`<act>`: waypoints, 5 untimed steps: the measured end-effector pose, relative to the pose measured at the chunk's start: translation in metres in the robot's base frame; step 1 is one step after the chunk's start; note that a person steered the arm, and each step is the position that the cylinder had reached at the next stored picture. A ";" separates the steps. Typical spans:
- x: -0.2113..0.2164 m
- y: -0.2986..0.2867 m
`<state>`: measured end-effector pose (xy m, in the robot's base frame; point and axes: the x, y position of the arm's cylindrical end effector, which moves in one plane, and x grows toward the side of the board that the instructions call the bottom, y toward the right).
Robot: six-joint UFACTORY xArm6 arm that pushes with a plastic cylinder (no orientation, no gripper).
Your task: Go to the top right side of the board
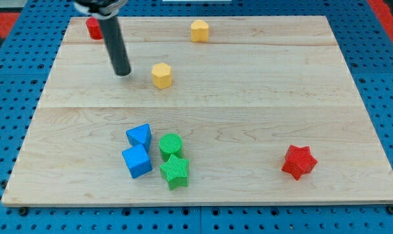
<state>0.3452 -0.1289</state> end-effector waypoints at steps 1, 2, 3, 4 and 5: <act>-0.001 0.046; 0.003 0.080; -0.051 0.125; -0.102 0.220; -0.129 0.229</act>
<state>0.2166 0.1002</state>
